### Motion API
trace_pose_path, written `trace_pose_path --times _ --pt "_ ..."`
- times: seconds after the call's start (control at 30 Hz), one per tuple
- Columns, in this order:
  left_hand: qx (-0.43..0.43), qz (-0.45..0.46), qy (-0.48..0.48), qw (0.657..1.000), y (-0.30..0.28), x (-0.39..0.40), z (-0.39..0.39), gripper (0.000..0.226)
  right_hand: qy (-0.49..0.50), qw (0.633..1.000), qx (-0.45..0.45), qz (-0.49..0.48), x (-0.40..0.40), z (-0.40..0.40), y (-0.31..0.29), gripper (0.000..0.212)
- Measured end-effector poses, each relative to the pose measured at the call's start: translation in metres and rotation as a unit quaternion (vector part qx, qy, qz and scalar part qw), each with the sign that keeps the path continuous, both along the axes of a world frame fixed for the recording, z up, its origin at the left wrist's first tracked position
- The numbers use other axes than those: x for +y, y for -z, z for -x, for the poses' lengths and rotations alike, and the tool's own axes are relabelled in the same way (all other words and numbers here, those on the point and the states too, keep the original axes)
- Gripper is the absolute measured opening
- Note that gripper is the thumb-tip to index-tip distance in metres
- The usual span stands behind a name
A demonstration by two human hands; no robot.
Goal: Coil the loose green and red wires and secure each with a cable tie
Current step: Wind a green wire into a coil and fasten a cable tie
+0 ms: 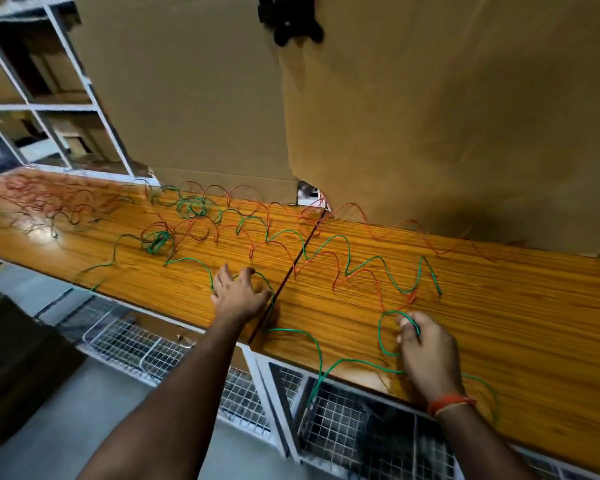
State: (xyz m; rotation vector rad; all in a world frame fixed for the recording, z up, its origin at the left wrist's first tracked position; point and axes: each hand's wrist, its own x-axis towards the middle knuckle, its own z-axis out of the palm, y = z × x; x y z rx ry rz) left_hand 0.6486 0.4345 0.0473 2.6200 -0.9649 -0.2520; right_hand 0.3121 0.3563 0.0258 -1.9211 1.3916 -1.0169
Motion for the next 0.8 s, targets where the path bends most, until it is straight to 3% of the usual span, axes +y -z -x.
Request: trace_pose_path --times 0.13,0.37,0.47,0.63,0.8 --pt "0.040 -0.053 0.063 0.996 0.008 0.000 -0.010 0.058 0.001 1.000 -0.007 -0.001 0.004 -0.012 0.000 0.012" --pt "0.080 0.008 0.118 0.990 0.008 0.009 0.040 0.041 -0.004 0.999 0.001 -0.042 0.010 -0.011 0.001 0.015" --pt "0.168 0.042 0.120 0.978 0.017 0.016 0.066 0.038 -0.018 0.998 0.006 -0.054 0.017 -0.005 -0.002 0.017" --pt "0.414 0.149 0.066 0.896 0.026 0.028 0.117 0.026 -0.035 0.997 -0.005 -0.067 0.028 0.016 -0.002 0.019" --pt "0.533 0.190 0.033 0.824 0.018 0.043 0.189 0.022 -0.033 0.997 -0.010 -0.065 0.041 0.059 0.001 0.017"
